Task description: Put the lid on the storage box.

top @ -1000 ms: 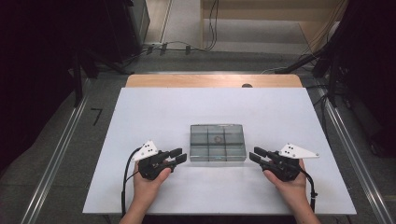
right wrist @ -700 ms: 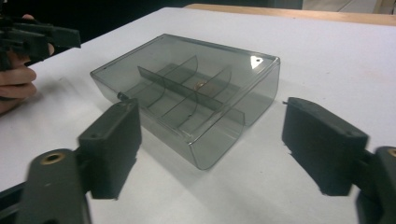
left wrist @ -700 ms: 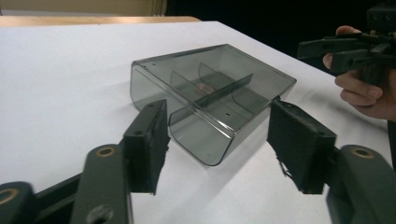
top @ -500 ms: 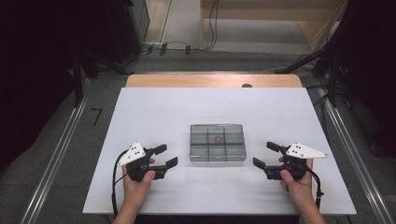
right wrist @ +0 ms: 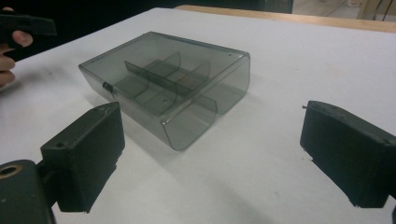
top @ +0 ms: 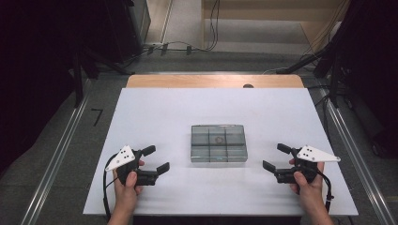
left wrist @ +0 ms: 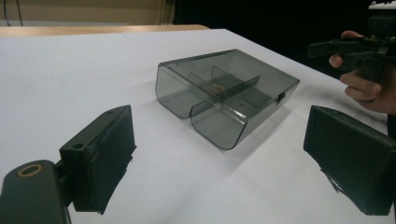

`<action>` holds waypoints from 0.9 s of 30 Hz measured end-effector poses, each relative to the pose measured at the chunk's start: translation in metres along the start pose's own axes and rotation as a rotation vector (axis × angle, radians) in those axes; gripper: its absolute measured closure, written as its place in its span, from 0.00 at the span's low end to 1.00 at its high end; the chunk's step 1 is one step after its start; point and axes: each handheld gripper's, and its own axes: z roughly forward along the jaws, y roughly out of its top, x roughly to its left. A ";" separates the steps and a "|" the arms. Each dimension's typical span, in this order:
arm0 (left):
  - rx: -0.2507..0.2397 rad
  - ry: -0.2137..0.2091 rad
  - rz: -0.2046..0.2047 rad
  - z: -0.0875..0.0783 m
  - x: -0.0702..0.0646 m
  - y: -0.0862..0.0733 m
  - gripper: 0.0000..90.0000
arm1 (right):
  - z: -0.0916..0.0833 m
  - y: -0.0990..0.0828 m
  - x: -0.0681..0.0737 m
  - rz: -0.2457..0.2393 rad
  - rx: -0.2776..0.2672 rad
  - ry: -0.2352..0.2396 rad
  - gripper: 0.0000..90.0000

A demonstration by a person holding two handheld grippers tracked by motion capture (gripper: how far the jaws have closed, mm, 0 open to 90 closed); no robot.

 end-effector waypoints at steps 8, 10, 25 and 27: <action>-0.008 0.028 0.002 -0.015 0.006 -0.004 0.04 | -0.018 -0.008 -0.012 0.025 -0.019 -0.021 0.02; -0.016 0.029 -0.001 -0.018 0.009 -0.005 0.03 | -0.023 -0.009 -0.017 0.033 -0.028 -0.033 0.01; -0.013 0.049 0.008 -0.025 0.020 -0.007 0.00 | -0.037 -0.019 -0.038 0.052 -0.038 -0.053 0.00; -0.011 0.055 0.013 -0.026 0.021 -0.007 0.00 | -0.037 -0.019 -0.039 0.059 -0.037 -0.050 0.00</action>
